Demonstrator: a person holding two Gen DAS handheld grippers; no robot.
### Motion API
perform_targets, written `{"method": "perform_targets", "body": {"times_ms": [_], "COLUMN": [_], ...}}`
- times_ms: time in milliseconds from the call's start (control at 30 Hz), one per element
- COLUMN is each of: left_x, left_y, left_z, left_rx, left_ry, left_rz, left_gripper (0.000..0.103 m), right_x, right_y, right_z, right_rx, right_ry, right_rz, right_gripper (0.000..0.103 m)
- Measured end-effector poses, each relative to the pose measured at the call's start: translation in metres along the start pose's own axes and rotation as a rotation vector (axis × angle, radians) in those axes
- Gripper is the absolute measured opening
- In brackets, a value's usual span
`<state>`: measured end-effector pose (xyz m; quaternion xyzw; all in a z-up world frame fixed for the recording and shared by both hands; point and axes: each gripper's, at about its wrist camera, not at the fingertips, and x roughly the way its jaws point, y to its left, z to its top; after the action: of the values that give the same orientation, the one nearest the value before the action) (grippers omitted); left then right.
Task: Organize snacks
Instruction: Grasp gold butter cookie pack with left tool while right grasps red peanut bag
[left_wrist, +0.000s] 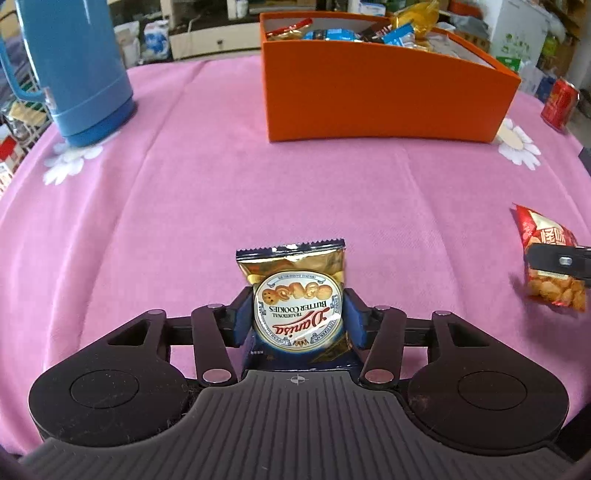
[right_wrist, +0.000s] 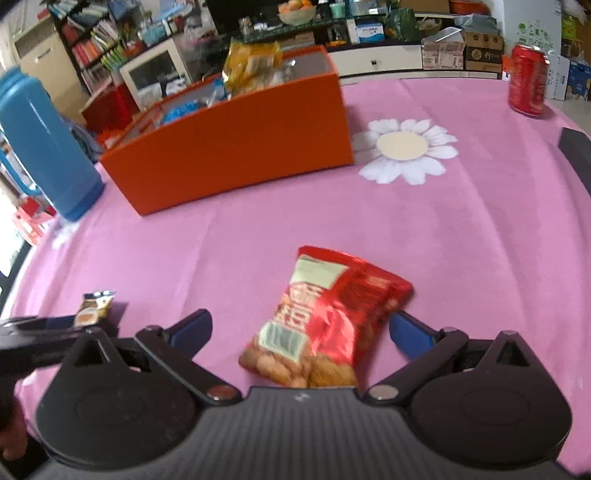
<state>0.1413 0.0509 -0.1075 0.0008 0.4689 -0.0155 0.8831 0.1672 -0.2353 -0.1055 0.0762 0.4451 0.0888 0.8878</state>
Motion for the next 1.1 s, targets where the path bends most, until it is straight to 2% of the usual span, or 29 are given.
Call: {"method": "perform_targets", "body": {"times_ms": [67, 133, 167, 200, 267, 300, 433, 833, 1033, 1100], "left_x": [0.003, 0.006, 0.006, 0.007, 0.005, 0.004, 0.005, 0.006, 0.007, 0.005], "left_y": [0.0, 0.0, 0.0, -0.001, -0.003, -0.004, -0.007, -0.003, -0.003, -0.003], "left_z": [0.004, 0.005, 0.004, 0.005, 0.002, 0.002, 0.002, -0.002, -0.003, -0.005], "left_rx": [-0.006, -0.003, 0.0, 0.004, 0.008, 0.007, 0.004, -0.034, -0.033, -0.038], "left_ry": [0.0, -0.007, -0.01, -0.013, -0.015, -0.015, -0.004, 0.005, -0.004, -0.023], "left_rz": [-0.004, -0.006, -0.005, -0.004, -0.005, -0.003, 0.005, 0.033, 0.034, 0.033], "left_gripper": [0.031, 0.033, 0.034, 0.035, 0.04, 0.041, 0.056, 0.07, 0.072, 0.06], "right_x": [0.011, 0.016, 0.017, 0.017, 0.014, 0.013, 0.01, 0.01, 0.011, 0.011], "right_y": [0.004, 0.01, 0.014, 0.016, 0.019, 0.016, 0.009, 0.011, 0.011, 0.012], "right_z": [0.0, -0.005, -0.007, -0.011, -0.015, -0.015, -0.012, -0.017, -0.018, -0.02], "right_rx": [-0.012, -0.067, -0.102, -0.138, -0.204, -0.195, -0.14, -0.151, -0.165, -0.182], "right_ry": [0.013, -0.011, -0.02, -0.031, -0.047, -0.042, -0.032, -0.059, -0.068, -0.071], "right_rz": [-0.03, -0.07, -0.089, -0.103, -0.128, -0.112, -0.091, -0.096, -0.104, -0.114], "right_gripper": [0.102, 0.101, 0.098, 0.088, 0.083, 0.083, 0.092, 0.093, 0.093, 0.09]}}
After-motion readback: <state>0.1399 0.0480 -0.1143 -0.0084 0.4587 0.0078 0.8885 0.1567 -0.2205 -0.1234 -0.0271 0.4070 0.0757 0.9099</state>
